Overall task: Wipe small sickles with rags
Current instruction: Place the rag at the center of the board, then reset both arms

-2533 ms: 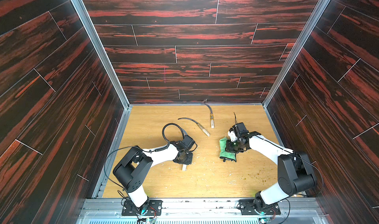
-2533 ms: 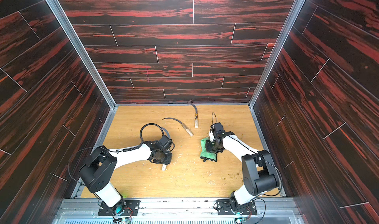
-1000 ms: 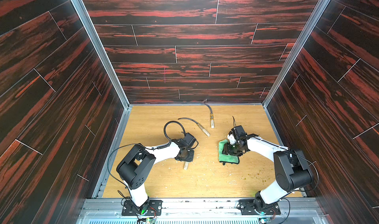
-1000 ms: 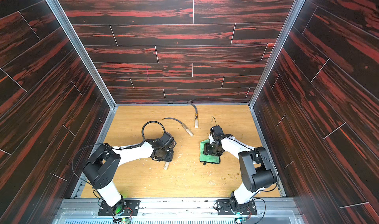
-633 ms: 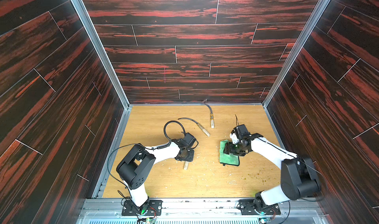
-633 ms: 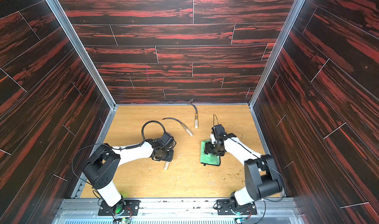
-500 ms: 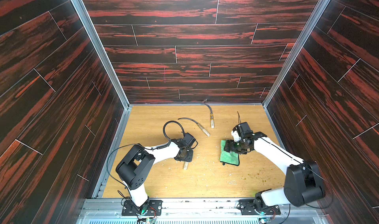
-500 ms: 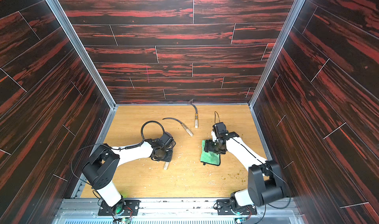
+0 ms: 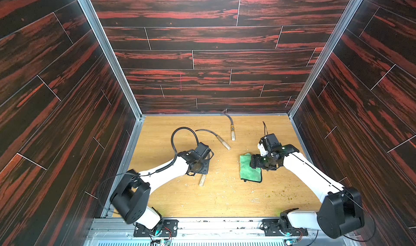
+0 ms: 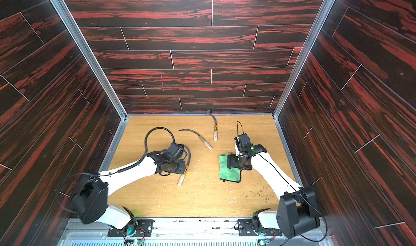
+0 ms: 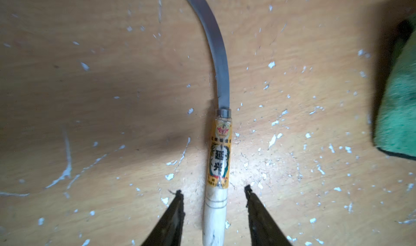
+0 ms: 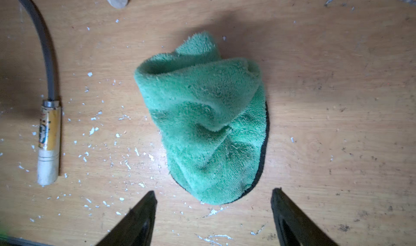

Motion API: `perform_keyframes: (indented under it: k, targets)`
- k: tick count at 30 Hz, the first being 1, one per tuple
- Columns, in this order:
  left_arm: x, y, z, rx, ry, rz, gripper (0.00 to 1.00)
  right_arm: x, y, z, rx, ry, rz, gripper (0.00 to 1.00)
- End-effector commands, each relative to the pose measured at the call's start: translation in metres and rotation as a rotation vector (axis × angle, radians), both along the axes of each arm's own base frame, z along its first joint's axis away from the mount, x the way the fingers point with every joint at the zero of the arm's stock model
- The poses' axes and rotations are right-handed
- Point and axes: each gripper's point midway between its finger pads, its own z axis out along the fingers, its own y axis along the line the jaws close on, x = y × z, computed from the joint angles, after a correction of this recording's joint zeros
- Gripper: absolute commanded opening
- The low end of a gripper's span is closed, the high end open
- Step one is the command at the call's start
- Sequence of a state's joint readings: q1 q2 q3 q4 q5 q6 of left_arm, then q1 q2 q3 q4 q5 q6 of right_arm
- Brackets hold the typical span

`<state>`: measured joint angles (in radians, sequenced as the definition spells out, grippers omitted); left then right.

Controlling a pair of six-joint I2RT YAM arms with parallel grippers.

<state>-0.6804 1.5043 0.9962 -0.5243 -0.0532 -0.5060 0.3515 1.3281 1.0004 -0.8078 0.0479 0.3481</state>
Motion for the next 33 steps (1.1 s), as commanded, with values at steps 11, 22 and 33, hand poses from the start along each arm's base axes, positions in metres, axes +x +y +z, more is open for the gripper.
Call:
perform_keyframes:
  k: [11, 22, 33]
  targets:
    - [0.003, 0.105, 0.083, 0.185, -0.384, 0.319, 0.99, 0.023, -0.028, 0.078, -0.010, -0.465, -0.116, 0.84]
    - [-0.002, 0.240, 0.127, 0.467, -0.697, 0.707, 1.00, 0.039, -0.048, 0.109, -0.040, -0.871, -0.153, 0.98]
    - [0.025, 0.301, 0.089, 0.351, -0.955, 0.904, 1.00, 0.065, -0.091, 0.083, -0.256, -0.986, -0.254, 0.99]
